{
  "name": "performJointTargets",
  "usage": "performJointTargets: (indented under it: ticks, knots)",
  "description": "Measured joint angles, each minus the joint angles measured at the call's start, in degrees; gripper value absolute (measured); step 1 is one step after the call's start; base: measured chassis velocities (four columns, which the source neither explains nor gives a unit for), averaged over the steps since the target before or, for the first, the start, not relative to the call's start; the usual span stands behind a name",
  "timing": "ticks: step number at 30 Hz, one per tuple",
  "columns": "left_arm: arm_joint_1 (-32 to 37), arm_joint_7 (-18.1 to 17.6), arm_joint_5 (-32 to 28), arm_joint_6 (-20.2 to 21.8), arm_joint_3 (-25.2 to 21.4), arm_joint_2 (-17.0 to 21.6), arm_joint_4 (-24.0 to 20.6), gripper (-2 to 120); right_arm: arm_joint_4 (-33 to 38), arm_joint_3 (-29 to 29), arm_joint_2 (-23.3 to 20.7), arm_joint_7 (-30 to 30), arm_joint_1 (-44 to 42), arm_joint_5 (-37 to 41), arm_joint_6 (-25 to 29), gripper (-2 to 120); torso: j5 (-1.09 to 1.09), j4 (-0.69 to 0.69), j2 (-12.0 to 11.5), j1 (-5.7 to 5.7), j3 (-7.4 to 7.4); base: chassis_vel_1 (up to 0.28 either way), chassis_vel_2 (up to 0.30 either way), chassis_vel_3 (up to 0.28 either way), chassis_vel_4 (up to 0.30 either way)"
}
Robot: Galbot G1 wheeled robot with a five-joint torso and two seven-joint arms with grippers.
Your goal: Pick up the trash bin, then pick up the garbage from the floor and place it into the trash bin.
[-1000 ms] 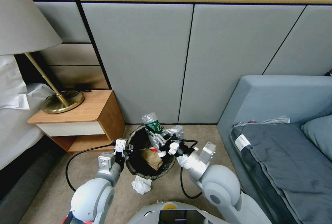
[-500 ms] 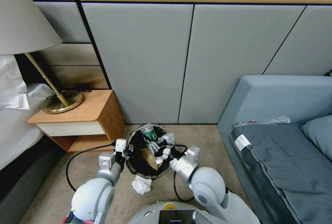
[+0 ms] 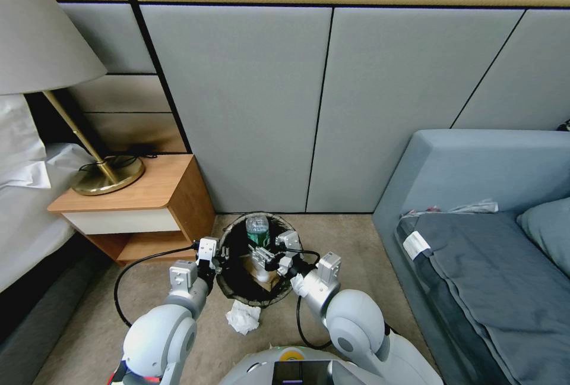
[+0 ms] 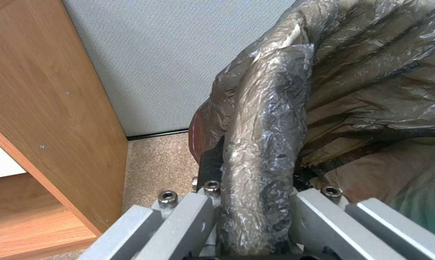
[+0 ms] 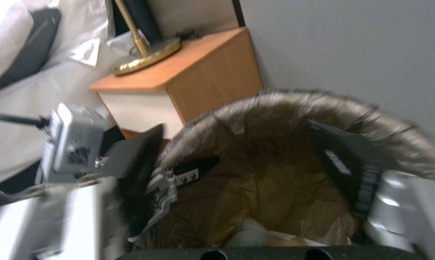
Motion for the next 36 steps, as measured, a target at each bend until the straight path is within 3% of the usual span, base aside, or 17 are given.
performJointTargets:
  ticks: [5,19,24,28,31,33,34,36]
  knots:
    - [-0.07,-0.01,-0.03,0.0,0.02,0.03,0.19,1,1.05,1.36,0.01,0.11,-1.17,0.01,0.0,99,0.0,0.0,0.0,0.0,0.0,0.0,0.0,0.0,0.0]
    - [0.03,-0.08,-0.17,0.0,-0.23,0.24,0.23,1,6.26,9.11,1.43,1.67,-5.97,-0.03,0.7,100,0.0,-0.01,0.0,0.0,0.0,0.0,0.0,0.0,0.0]
    - [0.14,-0.1,-0.14,-0.02,-0.32,0.06,0.4,1,6.4,12.15,3.09,5.49,-8.51,-0.88,3.1,100,0.01,0.0,0.0,0.0,0.0,0.0,0.0,0.0,0.0]
    - [0.63,-0.12,-0.1,-0.1,-0.68,-0.37,0.09,1,6.41,14.51,4.62,6.9,-12.31,-8.45,9.76,100,0.0,0.0,0.0,0.0,0.0,0.0,0.0,0.0,0.0]
    - [0.95,-0.15,0.07,-0.19,-0.98,-0.76,-0.26,1,6.4,16.76,5.2,5.21,-13.77,-14.91,14.56,100,0.0,0.01,0.0,0.01,0.0,0.0,0.0,0.0,0.0]
    - [0.87,-0.17,0.2,-0.22,-1.06,-0.81,-0.39,1,3.97,20.85,6.43,3.02,-14.82,-22.3,20.58,100,0.0,0.0,0.0,0.0,0.0,0.0,0.0,0.0,0.0]
    - [0.87,-0.17,0.2,-0.22,-1.06,-0.81,-0.39,1,3.97,20.85,6.43,3.02,-14.82,-22.3,20.58,100,0.0,0.0,0.0,0.0,0.0,0.0,0.0,0.0,0.0]
    - [0.86,-0.2,0.32,-0.25,-1.42,-0.8,-0.52,1,-2.96,30.62,9.63,-4.63,-18.88,-28.94,29.42,100,0.01,0.0,0.0,0.01,0.0,0.0,0.0,0.0,0.0]
